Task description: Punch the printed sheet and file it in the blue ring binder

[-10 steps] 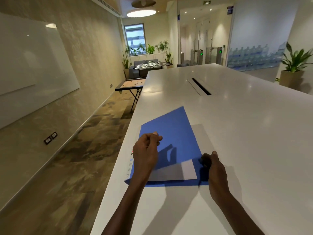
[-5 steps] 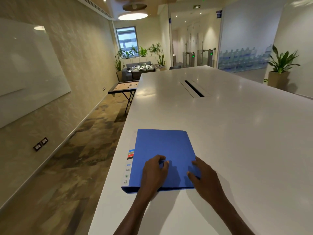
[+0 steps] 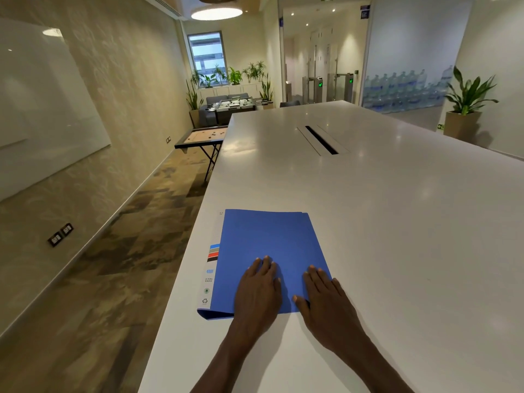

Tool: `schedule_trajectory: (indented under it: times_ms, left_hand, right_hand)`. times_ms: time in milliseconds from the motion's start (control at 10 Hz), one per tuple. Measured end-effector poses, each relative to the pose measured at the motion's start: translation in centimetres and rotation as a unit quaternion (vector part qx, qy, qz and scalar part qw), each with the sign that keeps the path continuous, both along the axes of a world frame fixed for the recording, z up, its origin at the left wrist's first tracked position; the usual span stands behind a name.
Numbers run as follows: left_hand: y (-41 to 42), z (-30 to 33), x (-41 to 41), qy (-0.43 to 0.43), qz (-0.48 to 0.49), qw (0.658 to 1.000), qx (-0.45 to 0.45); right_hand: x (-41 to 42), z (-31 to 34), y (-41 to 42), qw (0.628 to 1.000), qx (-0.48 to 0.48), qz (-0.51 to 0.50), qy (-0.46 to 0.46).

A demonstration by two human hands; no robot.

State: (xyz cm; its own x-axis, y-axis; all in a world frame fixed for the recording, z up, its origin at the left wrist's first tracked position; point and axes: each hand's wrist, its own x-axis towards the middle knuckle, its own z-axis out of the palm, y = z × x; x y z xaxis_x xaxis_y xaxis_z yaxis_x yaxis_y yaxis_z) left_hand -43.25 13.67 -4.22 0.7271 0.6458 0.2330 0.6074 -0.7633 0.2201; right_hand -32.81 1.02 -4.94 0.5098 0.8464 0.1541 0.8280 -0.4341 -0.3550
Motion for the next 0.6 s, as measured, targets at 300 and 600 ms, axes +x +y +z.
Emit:
schedule_trajectory:
  times_ms: [300, 600]
  left_hand:
    - [-0.1, 0.5, 0.2, 0.030, 0.010, 1.000, -0.001]
    - [-0.6, 5.4, 2.7, -0.049, 0.037, 0.993, -0.100]
  right_hand:
    - [-0.1, 0.2, -0.4, 0.998, -0.049, -0.021, -0.017]
    - [1.7, 2.8, 0.0, 0.999, 0.016, 0.011, -0.038]
